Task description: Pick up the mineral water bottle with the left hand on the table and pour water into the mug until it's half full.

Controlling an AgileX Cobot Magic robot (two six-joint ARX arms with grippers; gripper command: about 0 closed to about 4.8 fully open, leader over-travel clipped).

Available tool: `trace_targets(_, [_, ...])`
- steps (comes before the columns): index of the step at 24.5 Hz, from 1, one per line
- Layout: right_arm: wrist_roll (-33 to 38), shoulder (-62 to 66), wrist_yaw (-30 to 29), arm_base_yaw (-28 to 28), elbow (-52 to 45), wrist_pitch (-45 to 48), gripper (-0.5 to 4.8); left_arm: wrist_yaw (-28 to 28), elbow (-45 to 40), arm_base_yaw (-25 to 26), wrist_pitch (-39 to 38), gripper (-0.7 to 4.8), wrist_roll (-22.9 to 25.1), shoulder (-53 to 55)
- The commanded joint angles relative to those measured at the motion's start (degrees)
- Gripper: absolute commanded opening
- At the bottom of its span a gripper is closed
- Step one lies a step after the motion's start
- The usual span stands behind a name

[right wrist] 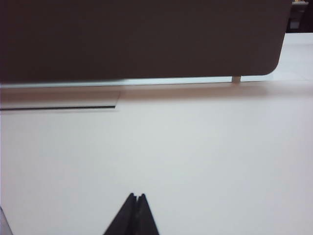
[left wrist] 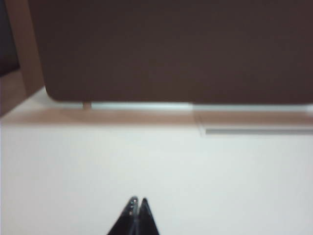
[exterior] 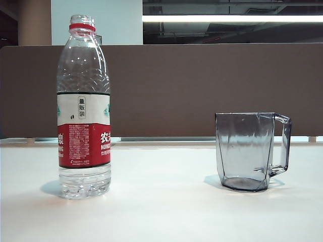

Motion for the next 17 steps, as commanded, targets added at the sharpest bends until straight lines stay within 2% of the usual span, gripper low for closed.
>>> trace_targets(1, [3.85,0.02,-0.39,0.04,3.58,2.51,-0.01,0.04,2.93,-0.07,0.46,-0.05,-1.40,0.09])
trace_targets(4, [4.00,0.44,-0.59,0.04,7.67,0.28,-0.01,1.81,5.81,-0.07,-0.61,-0.05,-1.62,0.46])
trace_targets(6, [4.00,2.69,-0.94,0.07,13.27,-3.04,-0.01,5.42,9.51,-0.13,-0.59,-0.05,-2.89,2.84])
trace_targets(12, [4.00,10.49,-8.57,0.68,22.47,-5.44,-0.02,13.14,15.21,-1.11,-0.50,-0.05,-4.17,12.22])
trace_targets(17, [4.00,16.11,-9.70,2.62,28.59,-11.30,-0.02,12.90,18.62,-6.05,-0.50,-0.05,-4.15,19.28])
